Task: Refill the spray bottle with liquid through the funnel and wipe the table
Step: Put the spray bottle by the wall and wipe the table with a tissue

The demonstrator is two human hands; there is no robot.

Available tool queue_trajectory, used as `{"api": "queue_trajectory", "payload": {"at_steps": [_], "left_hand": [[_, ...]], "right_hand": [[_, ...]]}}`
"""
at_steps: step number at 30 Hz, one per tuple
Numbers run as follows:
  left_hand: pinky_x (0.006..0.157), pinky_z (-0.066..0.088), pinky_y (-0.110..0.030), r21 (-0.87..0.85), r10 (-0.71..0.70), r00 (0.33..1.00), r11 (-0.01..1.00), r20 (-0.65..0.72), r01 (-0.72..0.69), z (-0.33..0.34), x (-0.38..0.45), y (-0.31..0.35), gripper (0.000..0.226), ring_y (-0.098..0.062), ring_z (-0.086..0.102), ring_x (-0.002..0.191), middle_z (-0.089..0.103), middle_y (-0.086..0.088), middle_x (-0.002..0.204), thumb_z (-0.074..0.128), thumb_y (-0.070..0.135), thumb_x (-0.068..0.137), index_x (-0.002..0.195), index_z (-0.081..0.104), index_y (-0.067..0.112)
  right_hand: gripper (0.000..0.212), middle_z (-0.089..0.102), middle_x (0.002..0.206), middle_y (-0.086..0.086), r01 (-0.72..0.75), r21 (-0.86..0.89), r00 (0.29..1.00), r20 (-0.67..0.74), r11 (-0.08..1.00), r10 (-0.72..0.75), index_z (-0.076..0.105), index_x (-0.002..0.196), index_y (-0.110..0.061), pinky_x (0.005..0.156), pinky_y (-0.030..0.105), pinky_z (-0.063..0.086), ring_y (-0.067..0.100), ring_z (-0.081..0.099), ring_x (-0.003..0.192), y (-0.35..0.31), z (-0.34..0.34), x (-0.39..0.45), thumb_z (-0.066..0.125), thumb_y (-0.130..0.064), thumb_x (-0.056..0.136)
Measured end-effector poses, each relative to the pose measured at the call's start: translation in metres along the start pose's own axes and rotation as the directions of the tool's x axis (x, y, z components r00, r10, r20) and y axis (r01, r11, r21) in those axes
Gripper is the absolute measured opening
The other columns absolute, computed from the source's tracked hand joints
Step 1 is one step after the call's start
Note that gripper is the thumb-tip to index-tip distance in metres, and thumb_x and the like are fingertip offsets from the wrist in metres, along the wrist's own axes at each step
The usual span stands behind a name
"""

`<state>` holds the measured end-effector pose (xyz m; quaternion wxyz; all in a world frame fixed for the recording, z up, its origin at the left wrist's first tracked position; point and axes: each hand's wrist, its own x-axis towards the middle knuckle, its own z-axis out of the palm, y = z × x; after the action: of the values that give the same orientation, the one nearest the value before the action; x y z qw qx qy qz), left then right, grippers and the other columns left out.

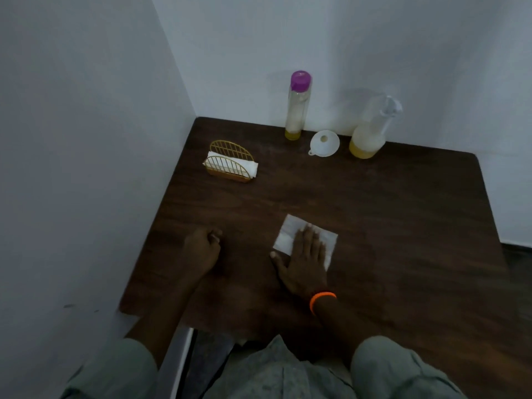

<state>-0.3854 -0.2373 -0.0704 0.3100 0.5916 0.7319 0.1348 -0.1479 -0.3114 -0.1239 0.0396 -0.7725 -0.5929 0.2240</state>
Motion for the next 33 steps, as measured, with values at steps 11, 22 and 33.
{"api": "queue_trajectory", "payload": {"at_steps": [11, 22, 33], "left_hand": [[0.098, 0.051, -0.037, -0.025, 0.013, 0.999, 1.000, -0.040, -0.014, -0.008, -0.029, -0.022, 0.025, -0.030, 0.068, 0.108, 0.074, -0.012, 0.113, 0.057, 0.000, 0.089, 0.106, 0.074, 0.008], [0.091, 0.054, -0.035, -0.021, 0.041, 0.999, 0.999, 0.007, -0.041, 0.010, -0.042, -0.008, 0.029, -0.029, 0.071, 0.096, 0.077, -0.009, 0.102, 0.060, -0.002, 0.084, 0.104, 0.075, 0.014], [0.091, 0.056, -0.037, -0.016, 0.040, 0.999, 0.999, -0.015, -0.040, 0.020, -0.059, -0.001, 0.027, -0.028, 0.072, 0.095, 0.077, -0.007, 0.103, 0.061, 0.001, 0.085, 0.101, 0.076, 0.017]], "right_hand": [[0.091, 0.007, 0.167, 0.013, 0.627, -0.159, 0.776, 0.207, 0.762, -0.596, 0.012, 0.159, -0.011, 0.123, 0.053, 0.014, 0.030, 0.005, 0.156, -0.068, 0.058, -0.040, 0.024, -0.073, 0.094], [0.088, -0.012, 0.168, 0.001, 0.157, -0.056, 0.987, -0.018, 0.986, -0.159, -0.013, 0.158, -0.025, 0.127, 0.045, 0.002, 0.019, -0.012, 0.155, 0.069, 0.006, -0.047, 0.018, -0.076, 0.093], [0.105, -0.024, 0.164, 0.014, -0.115, -0.012, 0.993, -0.015, 0.993, 0.115, -0.016, 0.157, -0.011, 0.125, 0.052, -0.003, 0.030, -0.022, 0.152, 0.068, -0.012, -0.079, 0.023, -0.080, 0.088]]}}
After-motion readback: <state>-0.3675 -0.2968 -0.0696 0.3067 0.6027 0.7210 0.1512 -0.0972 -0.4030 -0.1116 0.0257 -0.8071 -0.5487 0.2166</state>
